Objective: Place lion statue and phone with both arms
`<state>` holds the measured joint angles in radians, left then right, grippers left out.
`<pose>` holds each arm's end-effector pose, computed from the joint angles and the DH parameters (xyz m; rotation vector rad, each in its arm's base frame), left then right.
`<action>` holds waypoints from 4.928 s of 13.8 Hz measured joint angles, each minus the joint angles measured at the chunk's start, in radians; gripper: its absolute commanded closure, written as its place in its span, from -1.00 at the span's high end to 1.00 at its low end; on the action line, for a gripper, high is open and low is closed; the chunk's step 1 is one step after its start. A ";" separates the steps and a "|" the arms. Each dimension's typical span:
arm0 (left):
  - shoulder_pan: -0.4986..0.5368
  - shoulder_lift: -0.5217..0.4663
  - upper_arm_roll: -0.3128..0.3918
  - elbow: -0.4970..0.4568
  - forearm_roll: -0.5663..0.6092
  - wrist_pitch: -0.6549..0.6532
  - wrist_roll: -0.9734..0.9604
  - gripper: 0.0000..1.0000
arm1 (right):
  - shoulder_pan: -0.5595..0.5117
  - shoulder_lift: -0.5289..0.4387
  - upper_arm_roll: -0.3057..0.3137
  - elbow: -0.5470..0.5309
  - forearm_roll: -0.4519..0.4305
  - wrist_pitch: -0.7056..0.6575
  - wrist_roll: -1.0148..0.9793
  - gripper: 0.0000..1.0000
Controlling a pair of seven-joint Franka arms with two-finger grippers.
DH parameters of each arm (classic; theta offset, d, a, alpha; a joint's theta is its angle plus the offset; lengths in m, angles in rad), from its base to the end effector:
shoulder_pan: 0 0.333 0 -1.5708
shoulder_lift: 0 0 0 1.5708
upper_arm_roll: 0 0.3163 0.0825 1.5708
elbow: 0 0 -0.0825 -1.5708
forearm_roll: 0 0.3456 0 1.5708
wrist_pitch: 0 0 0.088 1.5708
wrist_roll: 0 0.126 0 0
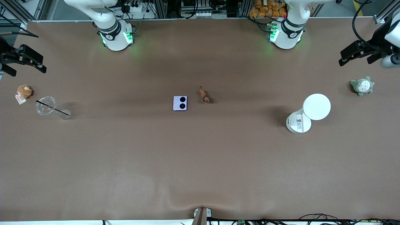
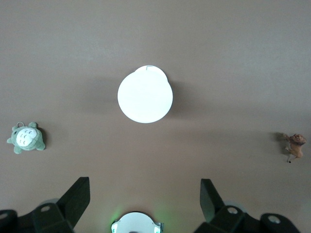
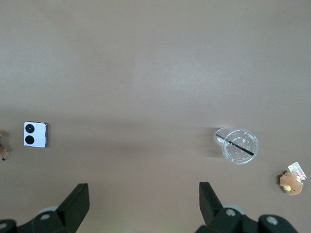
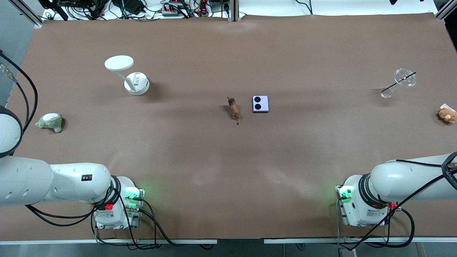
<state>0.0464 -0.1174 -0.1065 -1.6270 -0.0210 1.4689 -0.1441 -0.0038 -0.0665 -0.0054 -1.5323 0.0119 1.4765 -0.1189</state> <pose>0.4666 -0.0343 0.6305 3.1340 0.1306 -0.0659 0.4857 -0.0030 0.6473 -3.1252 -0.1735 -0.0179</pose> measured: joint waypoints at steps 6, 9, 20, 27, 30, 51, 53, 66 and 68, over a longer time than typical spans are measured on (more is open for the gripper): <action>-0.003 0.009 -0.034 -0.013 -0.010 0.010 -0.079 1.00 | 0.000 0.018 -0.001 -0.004 0.000 0.000 0.001 1.00; -0.005 0.012 -0.093 -0.060 -0.035 0.069 -0.156 1.00 | 0.000 0.026 -0.001 -0.007 0.000 0.000 0.001 1.00; -0.011 0.194 -0.340 -0.246 -0.043 0.459 -0.405 1.00 | 0.000 0.040 -0.001 -0.016 0.001 -0.001 0.001 1.00; -0.193 0.396 -0.407 -0.243 -0.043 0.693 -0.826 1.00 | 0.000 0.055 -0.001 -0.024 0.003 -0.001 0.001 1.00; -0.288 0.465 -0.406 -0.242 0.018 0.769 -1.042 1.00 | 0.000 0.061 -0.001 -0.031 0.003 -0.001 0.001 1.00; -0.449 0.774 -0.378 -0.160 0.278 0.886 -1.482 0.33 | 0.180 0.178 0.010 -0.037 0.145 -0.041 0.291 1.00; -0.449 0.774 -0.378 -0.158 0.278 0.886 -1.483 0.33 | 0.196 0.188 0.010 -0.037 0.169 -0.041 0.320 1.00; -0.462 0.774 -0.378 -0.153 0.279 0.886 -1.498 -1.00 | 0.338 0.261 0.011 -0.112 0.196 0.054 0.430 1.00; -0.460 0.774 -0.374 -0.150 0.281 0.886 -1.498 -1.00 | 0.338 0.261 0.011 -0.114 0.209 0.054 0.430 1.00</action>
<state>-0.4135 0.6562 -0.4810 -1.7767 0.2597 2.3549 -1.6418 0.3343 0.1943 0.0054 -1.6458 0.2207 1.5305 0.3106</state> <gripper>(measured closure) 0.639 0.000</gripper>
